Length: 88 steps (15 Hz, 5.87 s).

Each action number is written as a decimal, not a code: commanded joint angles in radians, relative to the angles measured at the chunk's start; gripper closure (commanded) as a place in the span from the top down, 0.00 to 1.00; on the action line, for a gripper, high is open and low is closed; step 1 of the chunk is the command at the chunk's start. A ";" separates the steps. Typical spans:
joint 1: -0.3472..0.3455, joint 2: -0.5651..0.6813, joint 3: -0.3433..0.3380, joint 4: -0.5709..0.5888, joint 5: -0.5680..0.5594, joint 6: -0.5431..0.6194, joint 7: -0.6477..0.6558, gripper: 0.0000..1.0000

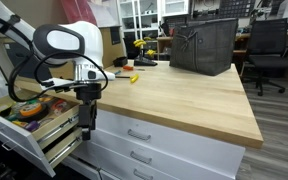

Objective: Open the second drawer from the top on the right

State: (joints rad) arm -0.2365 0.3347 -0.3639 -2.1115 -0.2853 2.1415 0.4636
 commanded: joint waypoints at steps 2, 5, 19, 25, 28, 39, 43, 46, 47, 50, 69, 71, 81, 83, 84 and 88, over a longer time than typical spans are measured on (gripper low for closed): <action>0.001 0.001 -0.002 0.002 0.001 -0.001 -0.001 1.00; 0.028 -0.007 0.007 -0.022 -0.030 0.025 0.026 1.00; 0.004 0.315 -0.133 -0.046 -0.009 0.378 0.233 1.00; -0.020 0.465 -0.140 0.017 0.196 0.376 0.323 1.00; -0.010 0.511 -0.143 0.057 0.290 0.390 0.387 1.00; 0.182 0.605 -0.261 -0.031 0.353 0.794 0.578 1.00; 0.189 0.586 -0.237 -0.084 0.421 0.849 0.532 1.00; 0.191 0.616 -0.240 -0.054 0.446 0.817 0.514 1.00; 0.191 0.617 -0.240 -0.056 0.450 0.817 0.513 1.00; 0.190 0.623 -0.240 -0.052 0.455 0.817 0.514 1.00; -0.322 0.500 0.212 -0.112 0.560 1.094 0.223 1.00; -0.432 0.480 0.314 -0.106 0.567 1.081 0.151 1.00; -0.626 0.535 0.507 0.025 0.592 1.008 -0.078 1.00; -0.613 0.560 0.510 0.059 0.596 1.016 -0.087 1.00; -0.607 0.575 0.512 0.077 0.597 1.023 -0.092 1.00; -0.566 0.649 0.500 0.164 0.608 1.031 -0.083 1.00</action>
State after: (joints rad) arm -0.8350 0.9299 0.1444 -2.0202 0.2793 3.1833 0.4147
